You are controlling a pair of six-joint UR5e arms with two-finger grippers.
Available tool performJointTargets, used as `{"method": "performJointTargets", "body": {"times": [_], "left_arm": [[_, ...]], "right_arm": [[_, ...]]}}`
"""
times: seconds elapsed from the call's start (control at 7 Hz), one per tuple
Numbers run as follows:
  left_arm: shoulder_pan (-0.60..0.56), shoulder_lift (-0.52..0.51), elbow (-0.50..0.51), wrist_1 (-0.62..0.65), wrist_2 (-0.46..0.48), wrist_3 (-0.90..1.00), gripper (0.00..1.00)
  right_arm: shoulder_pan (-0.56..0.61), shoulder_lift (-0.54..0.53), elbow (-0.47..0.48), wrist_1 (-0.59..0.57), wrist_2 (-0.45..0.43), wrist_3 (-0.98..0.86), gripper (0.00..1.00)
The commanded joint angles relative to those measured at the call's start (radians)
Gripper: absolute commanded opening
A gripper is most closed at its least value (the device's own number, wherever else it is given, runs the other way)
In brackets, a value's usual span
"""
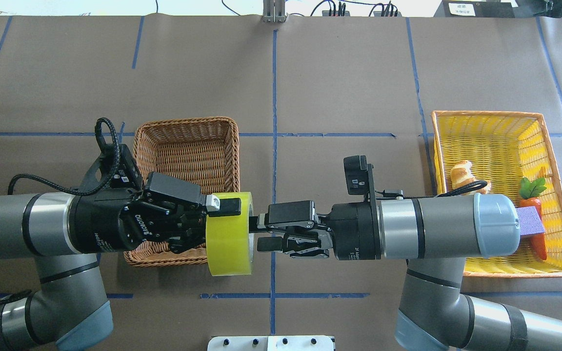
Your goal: Move tape to another basket
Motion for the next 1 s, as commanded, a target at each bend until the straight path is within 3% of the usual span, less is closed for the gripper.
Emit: {"method": "performJointTargets", "body": {"times": [0.0, 0.43, 0.57, 0.86], "left_arm": [[-0.003, 0.007, -0.011, 0.000, -0.001, -0.068, 0.00], [-0.079, 0.048, -0.008, 0.006, -0.029, -0.063, 0.00], [-0.171, 0.048, 0.010, 0.061, -0.151, -0.060, 0.00], [-0.282, 0.021, 0.007, 0.309, -0.354, -0.004, 0.00]], "right_arm": [[0.000, 0.000, 0.002, -0.001, -0.002, 0.002, 0.99], [0.024, -0.008, 0.013, -0.035, 0.011, -0.004, 0.99], [0.102, -0.008, 0.023, -0.115, 0.081, -0.006, 0.99], [0.295, -0.009, 0.043, -0.292, 0.284, -0.095, 1.00]]}}
